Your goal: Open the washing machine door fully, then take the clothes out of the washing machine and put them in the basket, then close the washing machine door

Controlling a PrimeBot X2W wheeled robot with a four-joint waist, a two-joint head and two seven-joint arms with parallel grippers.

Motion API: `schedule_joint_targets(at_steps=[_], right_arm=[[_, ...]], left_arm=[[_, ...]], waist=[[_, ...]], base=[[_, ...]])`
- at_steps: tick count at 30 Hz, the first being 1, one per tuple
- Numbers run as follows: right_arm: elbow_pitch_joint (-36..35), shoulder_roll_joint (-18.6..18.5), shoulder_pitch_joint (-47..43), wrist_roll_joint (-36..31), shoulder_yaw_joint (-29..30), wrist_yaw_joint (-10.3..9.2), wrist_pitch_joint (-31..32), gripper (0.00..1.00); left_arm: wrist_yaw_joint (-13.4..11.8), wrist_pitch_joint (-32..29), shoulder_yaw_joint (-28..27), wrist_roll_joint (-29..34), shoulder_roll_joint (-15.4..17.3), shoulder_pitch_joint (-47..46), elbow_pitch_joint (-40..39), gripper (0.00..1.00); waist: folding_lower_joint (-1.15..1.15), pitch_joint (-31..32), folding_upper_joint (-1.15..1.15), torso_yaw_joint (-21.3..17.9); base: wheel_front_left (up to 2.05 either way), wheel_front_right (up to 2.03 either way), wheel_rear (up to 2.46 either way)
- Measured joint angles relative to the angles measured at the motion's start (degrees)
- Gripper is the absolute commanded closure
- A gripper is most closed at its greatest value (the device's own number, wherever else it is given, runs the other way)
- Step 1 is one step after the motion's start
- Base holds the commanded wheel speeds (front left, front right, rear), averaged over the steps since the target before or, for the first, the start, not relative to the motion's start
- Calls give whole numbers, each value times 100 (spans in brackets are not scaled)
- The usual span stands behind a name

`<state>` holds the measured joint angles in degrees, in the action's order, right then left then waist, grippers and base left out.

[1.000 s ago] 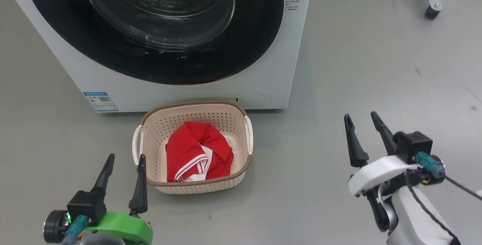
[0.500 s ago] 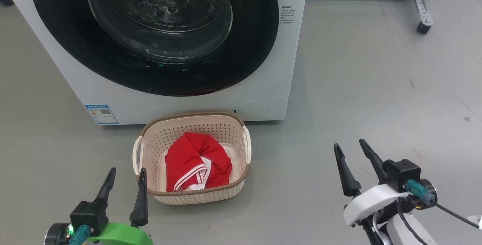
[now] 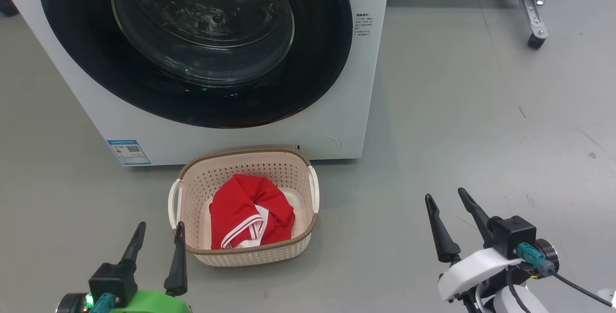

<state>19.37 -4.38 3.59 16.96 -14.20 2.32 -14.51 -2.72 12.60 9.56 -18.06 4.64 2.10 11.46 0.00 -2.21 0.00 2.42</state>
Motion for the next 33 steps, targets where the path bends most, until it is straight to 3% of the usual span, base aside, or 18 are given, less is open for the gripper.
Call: schedule_joint_targets(at_steps=[33], right_arm=[[-346, -18, -209, -49, 5, -98, 0, 0]], left_arm=[[-9, -101, 3, -1, 3, 57, -118, 0]], waist=[[0, 68, 0, -23]], base=[[0, 0, 0]])
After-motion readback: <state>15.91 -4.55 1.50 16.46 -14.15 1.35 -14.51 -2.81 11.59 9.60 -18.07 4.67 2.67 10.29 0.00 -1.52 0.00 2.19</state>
